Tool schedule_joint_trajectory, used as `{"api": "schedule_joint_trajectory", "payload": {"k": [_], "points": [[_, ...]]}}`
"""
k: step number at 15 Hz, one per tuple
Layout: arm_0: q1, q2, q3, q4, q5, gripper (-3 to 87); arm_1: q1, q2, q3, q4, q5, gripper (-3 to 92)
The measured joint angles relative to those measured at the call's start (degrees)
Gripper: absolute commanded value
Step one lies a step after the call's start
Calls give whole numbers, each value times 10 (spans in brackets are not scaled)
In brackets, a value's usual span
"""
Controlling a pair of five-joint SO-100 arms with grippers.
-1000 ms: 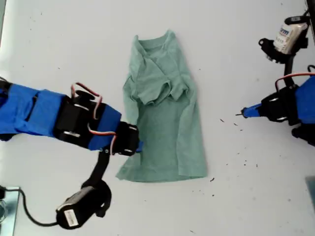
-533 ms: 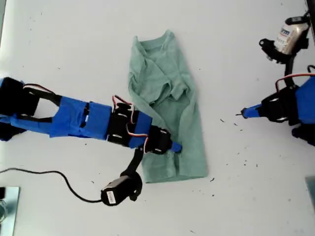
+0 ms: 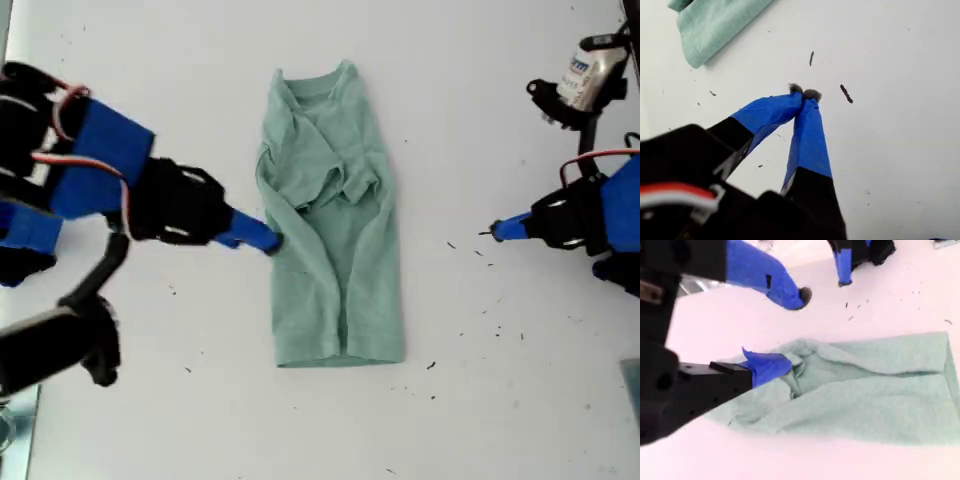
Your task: Fold t shirt
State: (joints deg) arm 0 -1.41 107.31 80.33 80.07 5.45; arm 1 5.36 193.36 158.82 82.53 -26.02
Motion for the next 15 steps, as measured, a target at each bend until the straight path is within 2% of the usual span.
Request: {"api": "schedule_joint_trajectory", "payload": {"k": [1, 3, 4, 6, 8, 10, 11, 13, 14, 15], "points": [[-4, 119, 163, -63, -36, -2, 1, -1, 0, 0, 0, 0], [12, 334, 523, -233, -121, -2, 6, 0, 3, 0, 0, 0], [29, 376, 675, -287, -166, -2, 6, -1, 7, 0, 0, 0], [48, 438, 845, -336, -212, -2, 6, -5, 8, 0, 0, 0], [47, 514, 902, -327, -225, -2, 6, -41, 9, 0, 4, 0], [40, 547, 892, -277, -224, -2, 6, -60, 7, -6, 10, 1], [40, 534, 848, -249, -220, -2, 6, -113, -24, -13, 11, 0], [40, 430, 686, -193, -197, 20, -19, -332, -203, 6, 11, -1], [49, 351, 584, -154, -184, 134, -37, -455, -326, 31, 11, -1], [69, 258, 475, -122, -171, 256, -54, -561, -447, 49, 11, 83]]}}
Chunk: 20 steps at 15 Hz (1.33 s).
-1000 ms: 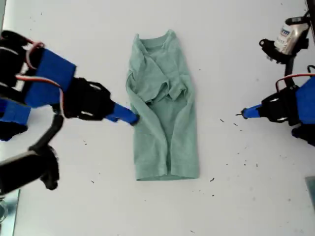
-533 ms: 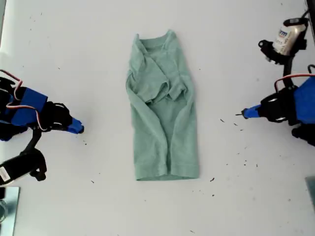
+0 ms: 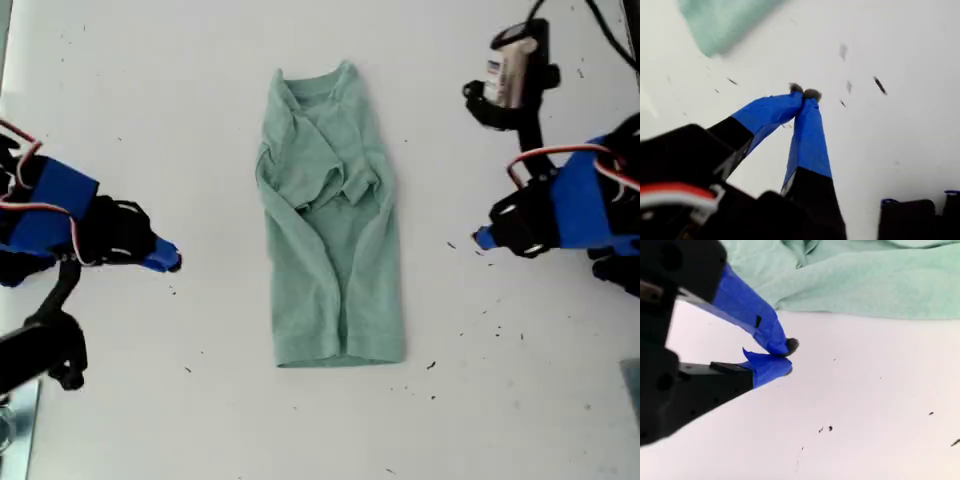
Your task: Fold t shirt
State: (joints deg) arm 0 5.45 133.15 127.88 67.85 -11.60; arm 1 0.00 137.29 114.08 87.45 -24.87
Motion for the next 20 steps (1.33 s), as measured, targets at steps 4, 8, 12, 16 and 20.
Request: {"api": "schedule_joint_trajectory", "payload": {"k": [4, 8, 12, 16, 20], "points": [[71, -378, -450, 85, 91, 345, -55, -346, -408, 108, 7, 326], [70, -520, -551, 86, 114, 348, -85, -434, -460, 112, 41, 331], [40, -617, -564, 54, 120, 353, -99, -528, -464, 84, 85, 331], [11, -750, -634, 21, 131, 163, -110, -644, -447, -11, 127, 189], [30, -795, -662, 13, 135, -1, -150, -743, -483, -89, 192, -6]]}}
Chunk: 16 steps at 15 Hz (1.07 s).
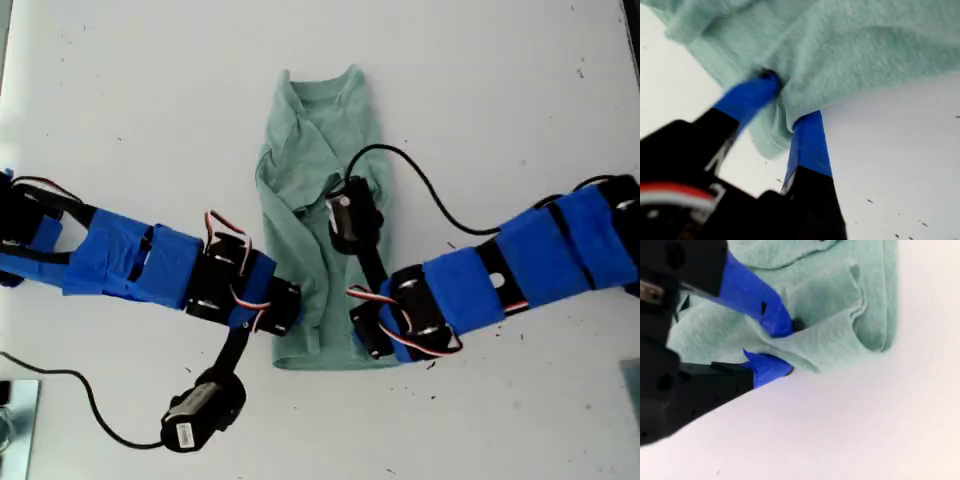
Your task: Fold t shirt
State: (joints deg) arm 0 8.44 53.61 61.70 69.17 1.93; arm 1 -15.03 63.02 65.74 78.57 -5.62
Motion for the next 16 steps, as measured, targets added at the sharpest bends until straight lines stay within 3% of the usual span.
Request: {"api": "schedule_joint_trajectory", "payload": {"k": [10, 15, 16], "points": [[79, 74, -23, -14, 60, -1, -21, 194, 5, 35, -106, -6], [-5, 200, -3, 26, 114, -1, 153, 300, 22, 31, -263, 5], [-43, 239, 20, 36, 124, 1, 203, 313, 34, 27, -289, 87]]}}
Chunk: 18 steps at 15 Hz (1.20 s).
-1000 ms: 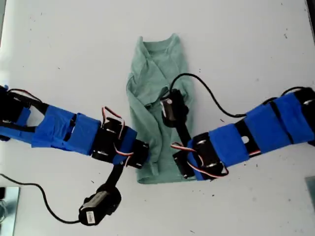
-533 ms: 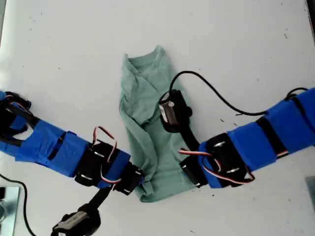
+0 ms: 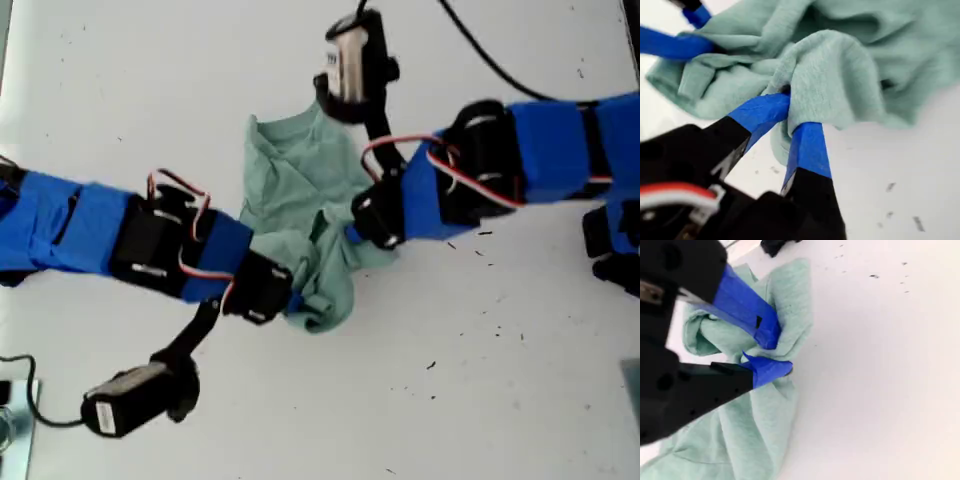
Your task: Fold t shirt
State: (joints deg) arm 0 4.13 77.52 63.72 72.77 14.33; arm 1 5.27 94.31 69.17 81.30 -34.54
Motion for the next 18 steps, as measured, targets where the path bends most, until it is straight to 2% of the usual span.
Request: {"api": "schedule_joint_trajectory", "payload": {"k": [1, 2, 4, 6, 7, 10, 11, 14, 16, 18], "points": [[-40, 38, 42, 3, 8, 100, 45, -1, 9, -10, -25, 299], [-77, 71, 79, 4, 16, 244, 85, -1, 11, -39, -44, 404], [-140, 159, 165, -1, 24, 303, 144, 16, 24, -107, -76, 323], [-224, 344, 308, -42, 25, 292, 186, 142, 153, -239, -83, 305], [-273, 459, 395, -61, 28, 286, 214, 227, 230, -277, -76, 287], [-339, 784, 643, -65, 25, 264, 264, 508, 481, -319, -34, 255], [-338, 877, 727, -64, 11, 221, 265, 635, 585, -322, -25, 242], [-297, 1121, 936, -71, -38, 172, 241, 973, 814, -222, 12, 231], [-244, 1233, 1024, -84, -66, 135, 205, 1048, 867, -161, 29, 229], [-235, 1273, 1049, -92, -71, 87, 177, 1060, 922, -120, 54, 219]]}}
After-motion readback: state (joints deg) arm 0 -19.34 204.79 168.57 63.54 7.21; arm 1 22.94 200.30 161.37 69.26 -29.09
